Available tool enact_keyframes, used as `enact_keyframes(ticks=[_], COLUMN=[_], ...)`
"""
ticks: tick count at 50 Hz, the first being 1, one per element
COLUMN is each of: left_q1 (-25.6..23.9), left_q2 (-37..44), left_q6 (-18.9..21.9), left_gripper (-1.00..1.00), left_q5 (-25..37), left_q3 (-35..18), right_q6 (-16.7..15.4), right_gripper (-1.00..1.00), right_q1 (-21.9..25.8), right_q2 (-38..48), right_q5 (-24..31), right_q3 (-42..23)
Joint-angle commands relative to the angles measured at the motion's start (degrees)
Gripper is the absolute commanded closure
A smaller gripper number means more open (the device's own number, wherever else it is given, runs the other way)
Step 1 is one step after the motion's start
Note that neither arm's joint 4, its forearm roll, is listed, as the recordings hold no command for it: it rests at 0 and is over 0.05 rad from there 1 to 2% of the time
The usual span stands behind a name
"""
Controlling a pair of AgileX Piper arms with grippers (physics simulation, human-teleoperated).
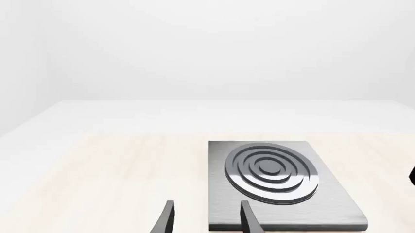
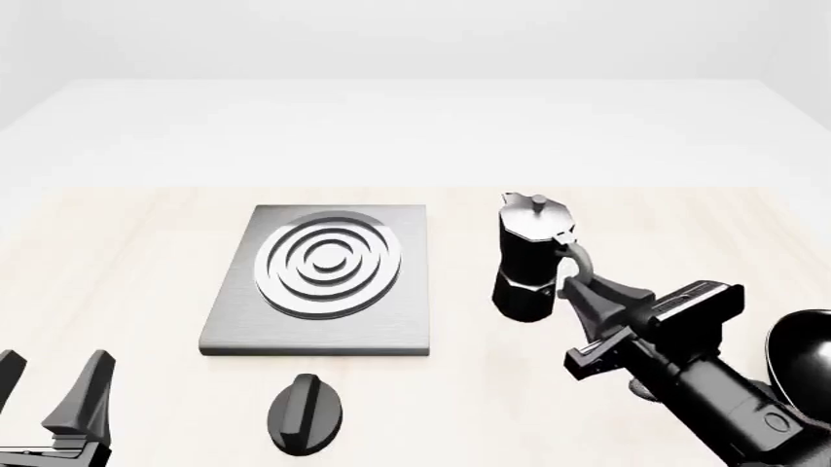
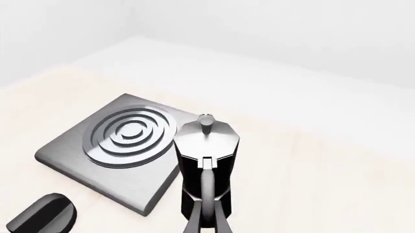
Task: Put the moka pot on the stove.
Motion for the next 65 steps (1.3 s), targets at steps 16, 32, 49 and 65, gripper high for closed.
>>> enact_keyframes(ticks=[16,32,49,65], left_q1=[0.00,0.00,0.00,0.00], left_q2=[0.00,0.00,0.00,0.00], left_q6=[0.00,0.00,0.00,0.00], left_gripper=[-1.00,-1.00,-1.00,-1.00], left_q5=[0.00,0.00,0.00,0.00], left_q3=[0.00,0.00,0.00,0.00], right_q6=[-1.82,-2.39,-2.89,-3.59], right_gripper=[1.00,1.00,1.00,1.00], right_q1=[0.97,2.80,5.13,6.82], right_q2=[-0.62,3.08,10.27,15.87], right_q5=[8.00,9.21,9.16,9.75], right_q3=[-11.07,-17.62,-24.71,-30.39])
